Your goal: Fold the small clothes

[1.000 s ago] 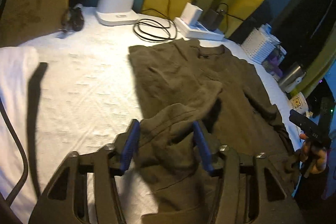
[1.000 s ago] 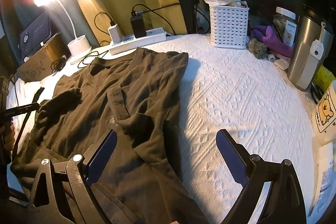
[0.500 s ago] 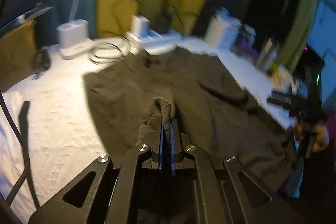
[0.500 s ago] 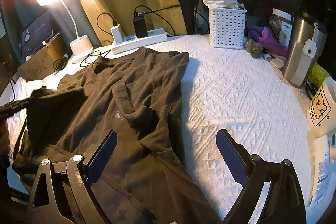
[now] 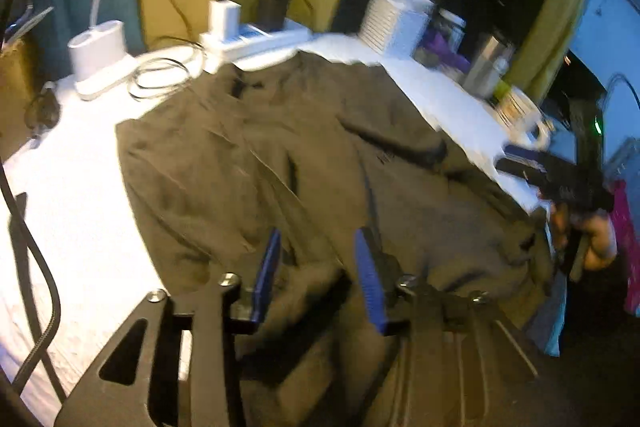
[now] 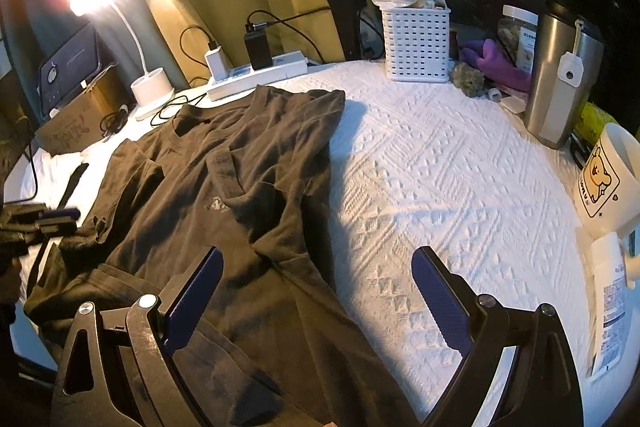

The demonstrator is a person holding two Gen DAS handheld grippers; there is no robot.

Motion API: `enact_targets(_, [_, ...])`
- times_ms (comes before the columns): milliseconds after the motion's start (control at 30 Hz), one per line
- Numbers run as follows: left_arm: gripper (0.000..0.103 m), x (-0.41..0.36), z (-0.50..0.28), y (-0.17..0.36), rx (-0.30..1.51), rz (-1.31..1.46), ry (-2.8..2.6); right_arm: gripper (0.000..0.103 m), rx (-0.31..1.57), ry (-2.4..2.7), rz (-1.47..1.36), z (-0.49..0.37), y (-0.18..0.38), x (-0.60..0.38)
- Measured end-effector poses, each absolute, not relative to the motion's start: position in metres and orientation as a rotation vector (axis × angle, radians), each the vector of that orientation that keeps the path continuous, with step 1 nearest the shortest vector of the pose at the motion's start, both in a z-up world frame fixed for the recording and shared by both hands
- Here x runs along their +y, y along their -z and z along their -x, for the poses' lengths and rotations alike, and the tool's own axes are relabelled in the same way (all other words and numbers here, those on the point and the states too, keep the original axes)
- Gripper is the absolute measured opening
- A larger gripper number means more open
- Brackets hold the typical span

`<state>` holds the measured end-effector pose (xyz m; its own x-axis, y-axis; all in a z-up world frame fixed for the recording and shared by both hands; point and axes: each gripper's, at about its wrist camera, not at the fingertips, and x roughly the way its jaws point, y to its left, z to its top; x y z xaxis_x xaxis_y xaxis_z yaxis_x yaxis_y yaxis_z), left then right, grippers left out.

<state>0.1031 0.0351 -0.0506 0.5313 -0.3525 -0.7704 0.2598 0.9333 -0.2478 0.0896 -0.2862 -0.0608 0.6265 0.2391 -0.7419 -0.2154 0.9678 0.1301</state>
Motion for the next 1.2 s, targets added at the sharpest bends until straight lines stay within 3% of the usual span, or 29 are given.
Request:
enact_targets(67, [0.049, 0.043, -0.118, 0.054, 0.944, 0.130, 0.307, 0.096, 0.855, -0.263, -0.035, -0.092, 0.061, -0.287])
enact_targets(467, [0.049, 0.028, -0.159, 0.102, 1.100, 0.173, 0.289, 0.096, 0.853, -0.272, -0.059, -0.110, 0.068, -0.297])
enact_targets(867, [0.050, -0.026, -0.161, 0.089, 1.100, 0.118, 0.406, 0.096, 0.860, -0.272, -0.079, -0.116, 0.077, -0.309])
enact_targets(1200, [0.050, 0.000, -0.123, 0.063, 1.012, 0.087, 0.324, 0.096, 0.831, -0.258, -0.053, -0.100, 0.064, -0.307])
